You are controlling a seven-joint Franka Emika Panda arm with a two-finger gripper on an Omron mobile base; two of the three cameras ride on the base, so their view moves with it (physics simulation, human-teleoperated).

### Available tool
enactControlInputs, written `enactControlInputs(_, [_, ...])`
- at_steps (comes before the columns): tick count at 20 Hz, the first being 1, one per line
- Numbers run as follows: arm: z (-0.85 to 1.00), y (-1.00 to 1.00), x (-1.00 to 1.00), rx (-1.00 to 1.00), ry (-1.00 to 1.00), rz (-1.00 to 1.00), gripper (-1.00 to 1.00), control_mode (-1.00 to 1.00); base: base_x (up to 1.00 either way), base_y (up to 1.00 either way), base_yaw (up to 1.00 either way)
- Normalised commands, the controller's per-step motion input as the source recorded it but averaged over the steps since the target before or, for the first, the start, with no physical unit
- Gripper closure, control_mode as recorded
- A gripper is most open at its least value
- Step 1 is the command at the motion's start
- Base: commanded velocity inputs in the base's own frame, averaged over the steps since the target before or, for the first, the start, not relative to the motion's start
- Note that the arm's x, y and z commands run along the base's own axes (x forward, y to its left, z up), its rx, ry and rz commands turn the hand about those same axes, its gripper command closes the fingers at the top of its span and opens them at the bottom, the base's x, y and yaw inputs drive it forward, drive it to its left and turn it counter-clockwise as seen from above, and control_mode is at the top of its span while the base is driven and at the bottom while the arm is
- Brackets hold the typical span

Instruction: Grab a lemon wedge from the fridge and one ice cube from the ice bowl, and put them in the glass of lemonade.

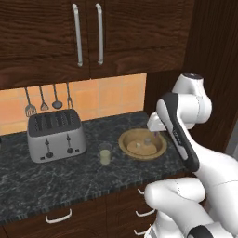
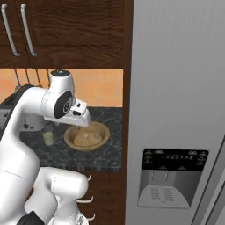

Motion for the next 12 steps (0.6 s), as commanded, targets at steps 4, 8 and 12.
enactControlInputs(4, [-0.75,0.04,0.42,0.06,0.1,0.0,-1.0,-1.0,0.0,0.0,0.0])
enactControlInputs(8, [-0.44,0.15,0.9,0.0,-0.03,-0.02,-1.0,-1.0,0.0,0.0,0.0])
enactControlInputs(12, [-0.15,0.13,1.0,0.0,0.01,0.0,-1.0,-1.0,0.0,0.0,0.0])
